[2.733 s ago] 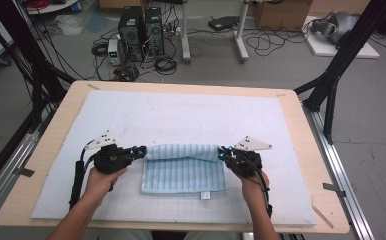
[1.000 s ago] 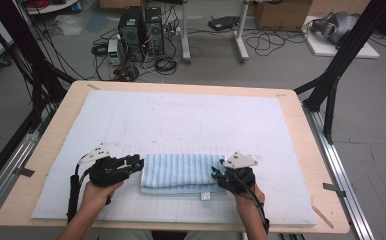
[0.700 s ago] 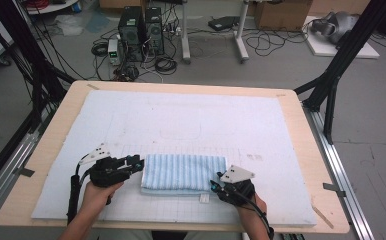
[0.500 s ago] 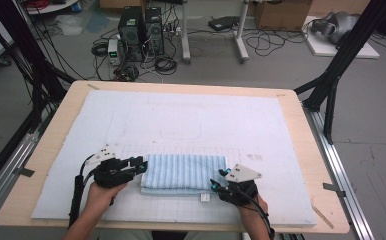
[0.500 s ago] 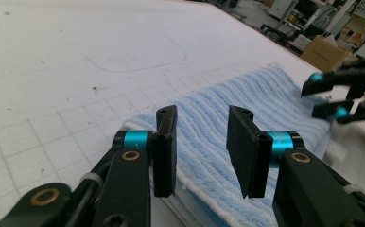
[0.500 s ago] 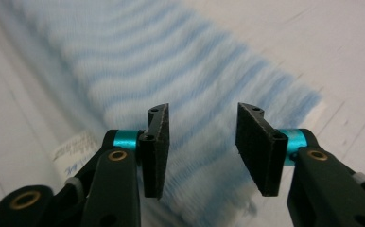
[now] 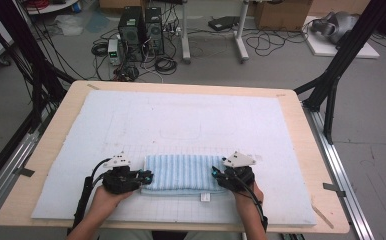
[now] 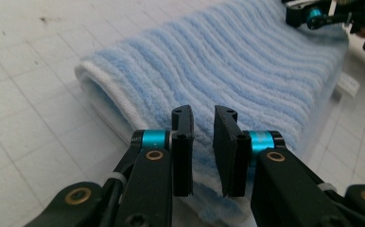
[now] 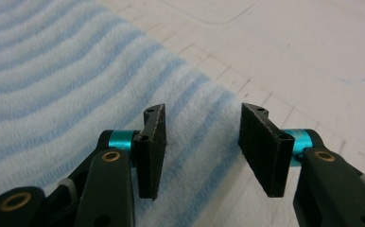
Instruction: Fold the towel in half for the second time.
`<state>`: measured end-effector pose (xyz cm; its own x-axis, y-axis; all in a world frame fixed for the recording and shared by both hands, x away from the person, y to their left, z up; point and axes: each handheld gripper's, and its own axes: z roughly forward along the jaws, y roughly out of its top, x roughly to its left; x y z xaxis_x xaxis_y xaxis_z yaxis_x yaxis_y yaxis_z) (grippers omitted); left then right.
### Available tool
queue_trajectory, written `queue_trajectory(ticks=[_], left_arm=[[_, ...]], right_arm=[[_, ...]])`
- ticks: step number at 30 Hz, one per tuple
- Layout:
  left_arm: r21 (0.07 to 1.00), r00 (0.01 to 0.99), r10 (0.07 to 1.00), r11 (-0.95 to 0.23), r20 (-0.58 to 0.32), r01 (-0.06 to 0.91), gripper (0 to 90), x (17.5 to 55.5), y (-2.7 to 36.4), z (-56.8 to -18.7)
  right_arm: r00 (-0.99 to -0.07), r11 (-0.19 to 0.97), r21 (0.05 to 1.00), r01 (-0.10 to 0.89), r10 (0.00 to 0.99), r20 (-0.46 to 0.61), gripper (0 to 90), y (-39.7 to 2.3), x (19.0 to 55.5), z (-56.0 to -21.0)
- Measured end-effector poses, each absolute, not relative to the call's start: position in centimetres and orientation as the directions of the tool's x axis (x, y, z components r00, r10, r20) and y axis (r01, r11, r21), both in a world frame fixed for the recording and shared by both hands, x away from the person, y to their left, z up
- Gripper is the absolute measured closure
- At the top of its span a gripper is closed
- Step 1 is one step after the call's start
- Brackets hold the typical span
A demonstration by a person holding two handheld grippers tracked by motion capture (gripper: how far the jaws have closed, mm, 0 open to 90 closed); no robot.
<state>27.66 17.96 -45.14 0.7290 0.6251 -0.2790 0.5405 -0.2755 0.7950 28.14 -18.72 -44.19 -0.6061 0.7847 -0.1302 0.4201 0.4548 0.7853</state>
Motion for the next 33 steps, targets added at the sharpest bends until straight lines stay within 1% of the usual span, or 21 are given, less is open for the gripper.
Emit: queue_trajectory(ticks=[4,6,7,8,10,11,13,14,16,17,19,20,22,24,27,29,33], left_arm=[[0.795,0.747,0.611,-0.303,-0.26,0.525,77.8,27.2,18.1,-45.1],[0.798,0.745,0.604,-0.283,-0.282,0.532,76.6,27.2,18.3,-45.1],[0.807,0.745,0.6,-0.263,-0.293,0.529,74.1,27.2,18.4,-45.0],[0.824,0.742,0.606,-0.238,-0.289,0.515,68.2,27.3,18.7,-44.9],[0.849,0.738,0.612,-0.199,-0.283,0.49,60.7,27.4,19.1,-44.7],[0.864,0.739,0.608,-0.166,-0.29,0.476,59.1,27.6,19.5,-44.5],[0.88,0.737,0.611,-0.134,-0.289,0.456,59.9,27.7,20.0,-44.3],[0.887,0.73,0.62,-0.115,-0.287,0.446,57.3,27.9,20.4,-44.1],[0.899,0.713,0.639,-0.073,-0.29,0.431,48.4,28.1,21.1,-43.7],[0.904,0.699,0.652,-0.051,-0.292,0.425,43.4,28.2,21.5,-43.5],[0.908,0.667,0.679,-0.002,-0.306,0.419,30.2,28.5,22.3,-42.9],[0.912,0.657,0.689,0.013,-0.306,0.411,26.0,28.7,22.8,-42.7],[0.92,0.644,0.704,0.035,-0.3,0.391,20.4,28.7,23.4,-42.3],[0.936,0.639,0.722,0.031,-0.264,0.351,19.3,28.7,24.1,-41.9],[0.944,0.637,0.728,0.041,-0.253,0.328,19.2,28.7,24.6,-41.4],[0.948,0.638,0.734,0.027,-0.233,0.316,19.3,28.7,24.9,-41.2],[0.95,0.633,0.742,0.018,-0.223,0.313,19.7,28.4,25.1,-41.0]], right_arm=[[-0.616,0.472,0.776,0.418,0.775,-0.14,51.3,-18.8,27.5,-44.5],[-0.621,0.463,0.782,0.417,0.774,-0.128,47.6,-19.2,27.2,-44.3],[-0.621,0.451,0.787,0.421,0.776,-0.113,45.7,-19.4,27.2,-44.1],[-0.619,0.429,0.803,0.414,0.779,-0.097,43.8,-19.7,27.1,-43.9],[-0.607,0.387,0.83,0.402,0.791,-0.075,40.7,-20.2,27.1,-43.2],[-0.597,0.372,0.839,0.396,0.799,-0.072,38.9,-20.5,27.1,-42.8],[-0.58,0.345,0.853,0.392,0.812,-0.062,35.8,-21.0,27.2,-42.2],[-0.574,0.332,0.86,0.387,0.817,-0.057,35.0,-21.3,27.2,-42.0],[-0.564,0.313,0.871,0.377,0.824,-0.052,31.9,-21.9,27.2,-41.6],[-0.558,0.306,0.874,0.378,0.829,-0.049,30.0,-22.2,27.2,-41.4],[-0.551,0.297,0.877,0.379,0.833,-0.044,25.5,-22.8,27.2,-41.2],[-0.544,0.291,0.877,0.382,0.838,-0.041,22.0,-23.2,27.2,-41.0],[-0.523,0.274,0.884,0.38,0.851,-0.039,17.5,-23.8,27.1,-40.8],[-0.509,0.252,0.888,0.385,0.86,-0.024,11.2,-24.3,27.0,-40.8],[-0.511,0.24,0.89,0.388,0.859,-0.009,11.2,-25.0,26.8,-40.8],[-0.514,0.243,0.892,0.38,0.858,-0.015,11.2,-25.4,26.6,-40.8],[-0.504,0.235,0.899,0.369,0.864,-0.019,11.2,-26.0,26.1,-40.6]])
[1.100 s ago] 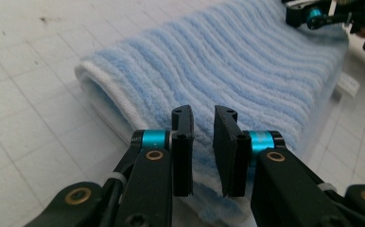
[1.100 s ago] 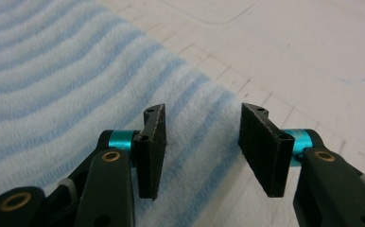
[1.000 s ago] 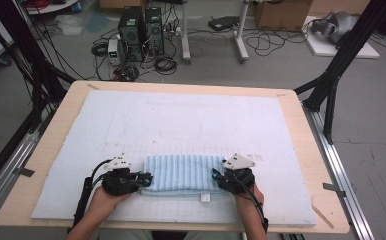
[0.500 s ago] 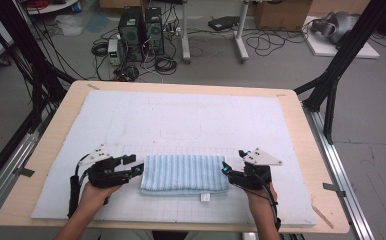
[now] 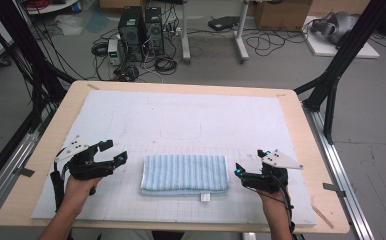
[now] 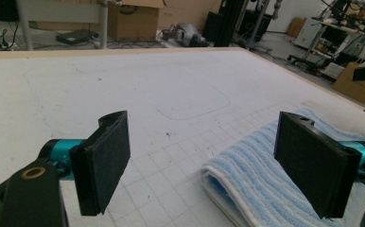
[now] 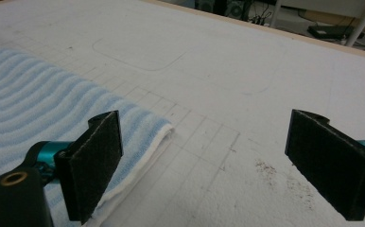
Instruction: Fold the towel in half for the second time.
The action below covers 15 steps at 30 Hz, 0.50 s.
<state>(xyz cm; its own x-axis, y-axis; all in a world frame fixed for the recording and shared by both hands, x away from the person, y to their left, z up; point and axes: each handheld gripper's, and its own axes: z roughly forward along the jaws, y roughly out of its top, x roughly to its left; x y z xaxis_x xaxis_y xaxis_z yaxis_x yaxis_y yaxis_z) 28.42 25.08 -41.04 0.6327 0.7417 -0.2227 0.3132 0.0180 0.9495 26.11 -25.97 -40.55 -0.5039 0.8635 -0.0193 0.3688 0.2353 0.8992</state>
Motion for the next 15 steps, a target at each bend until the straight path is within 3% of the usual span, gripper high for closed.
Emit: queue_trajectory(ticks=[15], left_arm=[[0.953,0.641,0.74,0.002,-0.205,0.303,20.3,27.7,25.3,-40.9]], right_arm=[[-0.478,0.225,0.901,0.371,0.878,-0.022,11.2,-26.7,24.9,-40.7]])
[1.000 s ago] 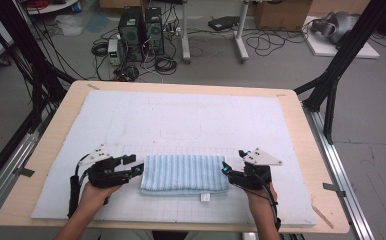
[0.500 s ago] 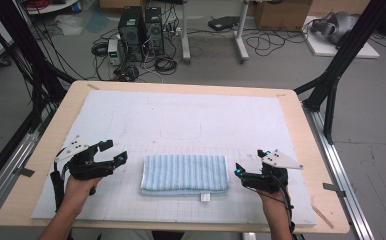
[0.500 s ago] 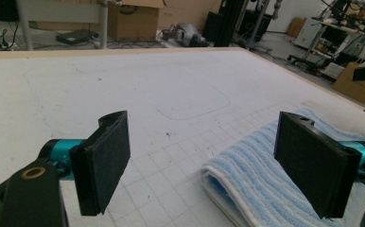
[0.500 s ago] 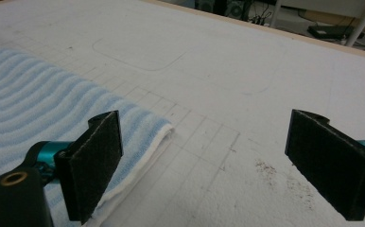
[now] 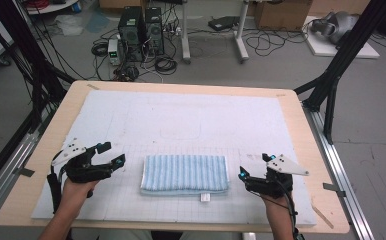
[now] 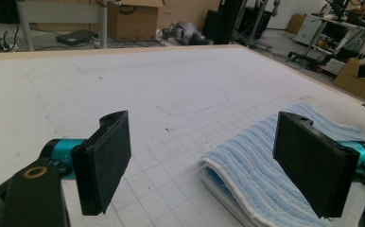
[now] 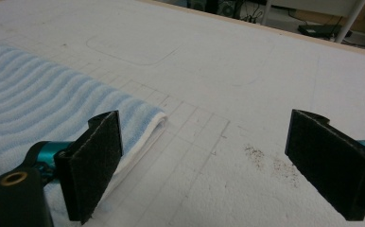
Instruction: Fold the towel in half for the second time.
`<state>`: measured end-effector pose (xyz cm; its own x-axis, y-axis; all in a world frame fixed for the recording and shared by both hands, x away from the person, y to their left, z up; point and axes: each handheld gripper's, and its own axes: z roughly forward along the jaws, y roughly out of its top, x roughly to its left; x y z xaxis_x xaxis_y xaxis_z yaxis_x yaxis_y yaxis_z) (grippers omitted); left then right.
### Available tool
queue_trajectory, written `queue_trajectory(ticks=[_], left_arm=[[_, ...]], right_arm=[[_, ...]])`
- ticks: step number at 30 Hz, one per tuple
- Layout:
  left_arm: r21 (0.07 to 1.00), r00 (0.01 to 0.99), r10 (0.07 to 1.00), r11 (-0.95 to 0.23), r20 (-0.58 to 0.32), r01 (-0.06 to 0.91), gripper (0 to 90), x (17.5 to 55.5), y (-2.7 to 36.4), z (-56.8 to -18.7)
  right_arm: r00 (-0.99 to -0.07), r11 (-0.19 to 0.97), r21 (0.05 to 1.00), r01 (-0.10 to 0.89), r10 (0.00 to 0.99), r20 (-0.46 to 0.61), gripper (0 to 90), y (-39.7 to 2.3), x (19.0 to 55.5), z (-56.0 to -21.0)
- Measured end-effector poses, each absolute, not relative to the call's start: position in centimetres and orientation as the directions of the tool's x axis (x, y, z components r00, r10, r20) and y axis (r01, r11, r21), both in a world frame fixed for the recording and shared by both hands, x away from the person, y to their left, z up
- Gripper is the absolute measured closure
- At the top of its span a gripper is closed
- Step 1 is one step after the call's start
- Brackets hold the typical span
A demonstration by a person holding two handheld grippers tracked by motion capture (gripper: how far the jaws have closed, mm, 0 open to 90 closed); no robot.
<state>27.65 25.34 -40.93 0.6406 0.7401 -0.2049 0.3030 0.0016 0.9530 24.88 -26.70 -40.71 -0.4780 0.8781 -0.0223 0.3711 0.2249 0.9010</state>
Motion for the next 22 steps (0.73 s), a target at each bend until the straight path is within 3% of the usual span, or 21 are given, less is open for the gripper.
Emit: queue_trajectory(ticks=[22], left_arm=[[0.952,0.625,0.751,0.017,-0.215,0.307,20.8,27.57,25.7,-41.02]], right_arm=[[-0.467,0.214,0.905,0.368,0.884,-0.019,11.2,-26.74,24.52,-40.78]])
